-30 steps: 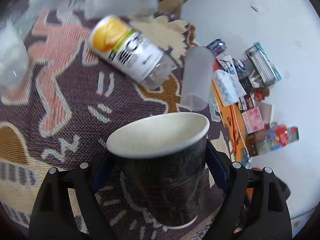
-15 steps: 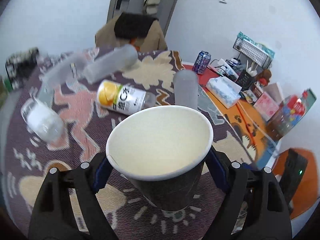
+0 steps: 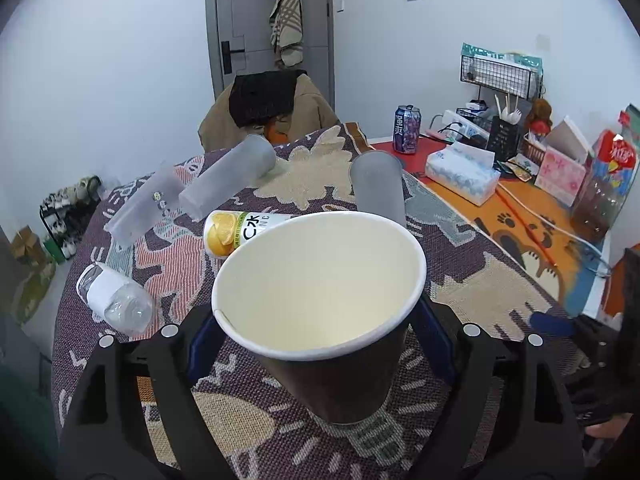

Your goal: Flip cup upright

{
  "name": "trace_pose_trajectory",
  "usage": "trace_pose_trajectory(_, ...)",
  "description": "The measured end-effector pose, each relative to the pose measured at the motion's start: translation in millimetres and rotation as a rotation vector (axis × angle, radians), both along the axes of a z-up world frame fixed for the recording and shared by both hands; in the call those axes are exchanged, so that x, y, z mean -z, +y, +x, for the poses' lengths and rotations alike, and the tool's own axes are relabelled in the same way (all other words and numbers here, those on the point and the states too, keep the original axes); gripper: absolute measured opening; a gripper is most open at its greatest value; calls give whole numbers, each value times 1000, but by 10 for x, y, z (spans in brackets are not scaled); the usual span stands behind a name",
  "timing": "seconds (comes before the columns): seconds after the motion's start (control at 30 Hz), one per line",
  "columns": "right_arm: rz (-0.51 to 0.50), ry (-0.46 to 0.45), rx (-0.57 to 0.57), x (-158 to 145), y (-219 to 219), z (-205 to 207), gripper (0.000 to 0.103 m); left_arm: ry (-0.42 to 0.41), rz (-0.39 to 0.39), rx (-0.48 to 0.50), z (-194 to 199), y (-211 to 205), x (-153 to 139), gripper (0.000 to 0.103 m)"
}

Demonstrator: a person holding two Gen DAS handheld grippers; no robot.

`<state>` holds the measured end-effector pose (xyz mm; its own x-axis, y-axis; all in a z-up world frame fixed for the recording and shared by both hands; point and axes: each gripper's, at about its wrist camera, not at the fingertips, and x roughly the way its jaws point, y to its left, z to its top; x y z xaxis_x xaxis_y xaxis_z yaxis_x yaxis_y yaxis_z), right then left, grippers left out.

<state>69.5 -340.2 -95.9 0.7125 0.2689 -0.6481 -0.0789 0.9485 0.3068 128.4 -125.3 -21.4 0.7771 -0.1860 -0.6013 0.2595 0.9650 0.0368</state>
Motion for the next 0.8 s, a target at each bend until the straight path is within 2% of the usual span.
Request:
trace_pose_trajectory(0.17, -8, 9, 22, 20, -97, -53, 95, -85, 46, -14, -83, -101, 129, 82)
trace_pose_trajectory(0.27, -3, 13, 30, 44, -131, -71, 95, -85, 39, -34, -108, -69, 241, 83)
trace_pose_trajectory(0.33, -1, 14, 26, 56, -130, -80, 95, -62, 13, -14, -136, -45, 240, 84)
trace_pose_trajectory(0.37, 0, 15, 23, 60, -121, -79, 95, -35, -9, 8, -151, -27, 230, 92)
trace_pose_trajectory(0.43, 2, 15, 16, 61, -96, -67, 95, -27, -34, 13, -207, 14, 179, 97)
trace_pose_trajectory(0.53, 6, 8, 1, 39, -39, -58, 95, -17, -59, 24, -287, 46, 130, 97)
trace_pose_trajectory(0.8, 1, -24, -36, -73, 119, -93, 95, -24, -62, 26, -469, 129, 38, 97)
